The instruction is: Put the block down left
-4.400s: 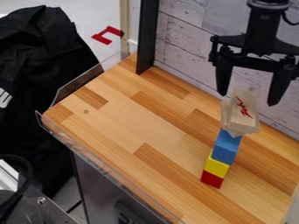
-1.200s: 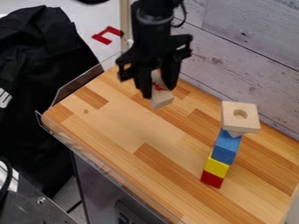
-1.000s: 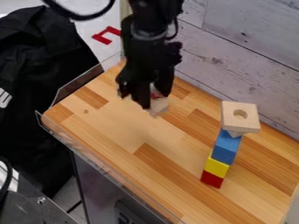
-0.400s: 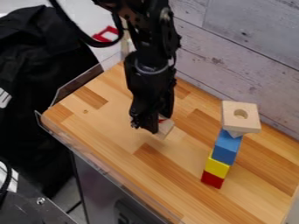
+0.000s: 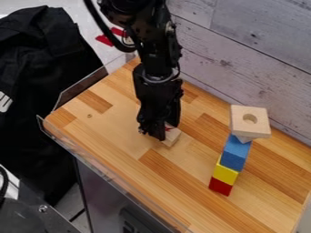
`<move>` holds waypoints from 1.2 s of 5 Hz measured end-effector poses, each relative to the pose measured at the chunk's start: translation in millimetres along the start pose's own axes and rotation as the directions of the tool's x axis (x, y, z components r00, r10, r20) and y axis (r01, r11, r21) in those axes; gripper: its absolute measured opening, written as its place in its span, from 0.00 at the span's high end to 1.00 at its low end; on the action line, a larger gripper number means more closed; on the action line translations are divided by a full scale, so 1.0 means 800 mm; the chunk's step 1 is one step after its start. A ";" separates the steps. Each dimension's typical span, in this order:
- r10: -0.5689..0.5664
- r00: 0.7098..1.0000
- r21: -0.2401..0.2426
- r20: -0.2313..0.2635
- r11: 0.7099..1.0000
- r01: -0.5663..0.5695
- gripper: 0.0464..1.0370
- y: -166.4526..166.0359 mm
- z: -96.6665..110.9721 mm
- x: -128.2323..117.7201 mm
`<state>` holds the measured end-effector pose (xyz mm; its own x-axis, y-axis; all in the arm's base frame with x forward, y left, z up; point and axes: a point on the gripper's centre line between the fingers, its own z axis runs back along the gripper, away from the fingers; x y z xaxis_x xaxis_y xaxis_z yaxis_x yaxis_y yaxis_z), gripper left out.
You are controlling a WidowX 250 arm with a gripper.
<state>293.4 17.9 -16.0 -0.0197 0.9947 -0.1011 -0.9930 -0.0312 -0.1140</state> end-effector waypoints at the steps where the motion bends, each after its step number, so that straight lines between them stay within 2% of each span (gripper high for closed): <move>1: 0.017 1.000 0.004 -0.006 1.000 -0.017 0.52 -0.003 -0.007 0.006; 2: 0.023 1.000 -0.006 -0.005 1.000 -0.023 0.52 -0.004 -0.008 0.007; 3: 0.020 1.000 0.006 0.000 1.000 -0.020 0.47 0.001 -0.009 0.008; 4: 0.012 1.000 0.041 -0.003 0.999 -0.012 0.17 0.009 -0.006 0.006; 5: -0.041 0.999 0.012 0.034 0.999 0.041 0.03 0.000 0.023 0.006; 6: -0.139 0.987 -0.010 0.081 0.990 0.140 0.04 -0.012 0.062 -0.001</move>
<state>297.2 22.5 33.9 0.1093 0.9940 -0.0038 -0.9847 0.1078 -0.1370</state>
